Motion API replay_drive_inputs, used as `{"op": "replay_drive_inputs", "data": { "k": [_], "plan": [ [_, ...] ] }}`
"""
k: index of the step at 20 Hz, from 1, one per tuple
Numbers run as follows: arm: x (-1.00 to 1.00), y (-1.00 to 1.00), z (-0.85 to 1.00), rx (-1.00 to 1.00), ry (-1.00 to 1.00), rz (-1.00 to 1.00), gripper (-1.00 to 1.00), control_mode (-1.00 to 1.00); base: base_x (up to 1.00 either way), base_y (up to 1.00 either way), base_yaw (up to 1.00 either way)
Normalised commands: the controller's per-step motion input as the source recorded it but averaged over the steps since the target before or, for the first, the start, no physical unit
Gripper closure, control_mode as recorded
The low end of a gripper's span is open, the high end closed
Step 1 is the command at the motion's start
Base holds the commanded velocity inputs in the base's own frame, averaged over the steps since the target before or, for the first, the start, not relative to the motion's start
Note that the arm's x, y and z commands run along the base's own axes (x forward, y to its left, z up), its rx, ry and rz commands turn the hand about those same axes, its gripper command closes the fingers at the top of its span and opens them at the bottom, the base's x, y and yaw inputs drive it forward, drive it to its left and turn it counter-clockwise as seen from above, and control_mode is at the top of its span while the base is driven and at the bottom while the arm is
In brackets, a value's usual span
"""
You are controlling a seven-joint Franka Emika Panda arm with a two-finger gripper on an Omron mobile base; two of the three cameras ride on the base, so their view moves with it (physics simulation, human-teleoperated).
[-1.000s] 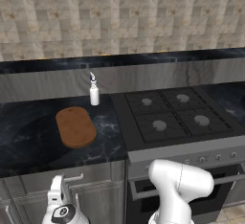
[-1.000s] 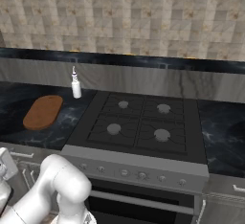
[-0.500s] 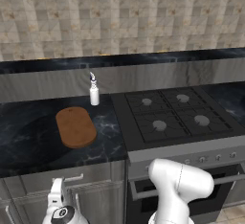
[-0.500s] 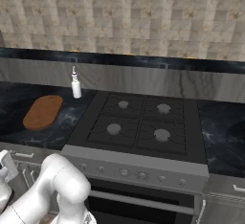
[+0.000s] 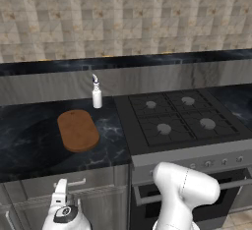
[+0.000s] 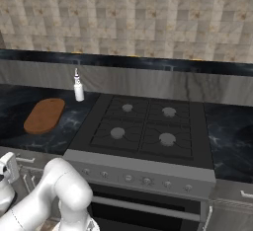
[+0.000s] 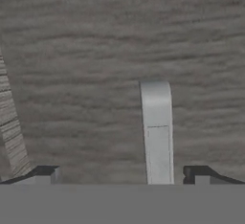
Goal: Open the drawer on the left and place the cutting tools on the cutting board.
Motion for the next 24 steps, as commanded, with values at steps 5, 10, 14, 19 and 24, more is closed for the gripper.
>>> {"op": "replay_drive_inputs", "data": {
  "k": [5,10,14,19,24],
  "plan": [
    [0.07,0.0,-0.01,0.0,0.0,0.0,-1.0,-1.0,0.0,0.0,0.0],
    [0.0,0.0,0.0,0.0,0.0,0.0,-1.0,-1.0,0.0,0.0,0.0],
    [0.0,0.0,0.0,0.0,0.0,0.0,1.0,-1.0,0.0,0.0,0.0],
    [0.0,0.0,0.0,0.0,0.0,0.0,1.0,-1.0,0.0,0.0,0.0],
    [0.0,0.0,0.0,0.0,0.0,0.0,1.0,-1.0,0.0,0.0,0.0]
  ]
}}
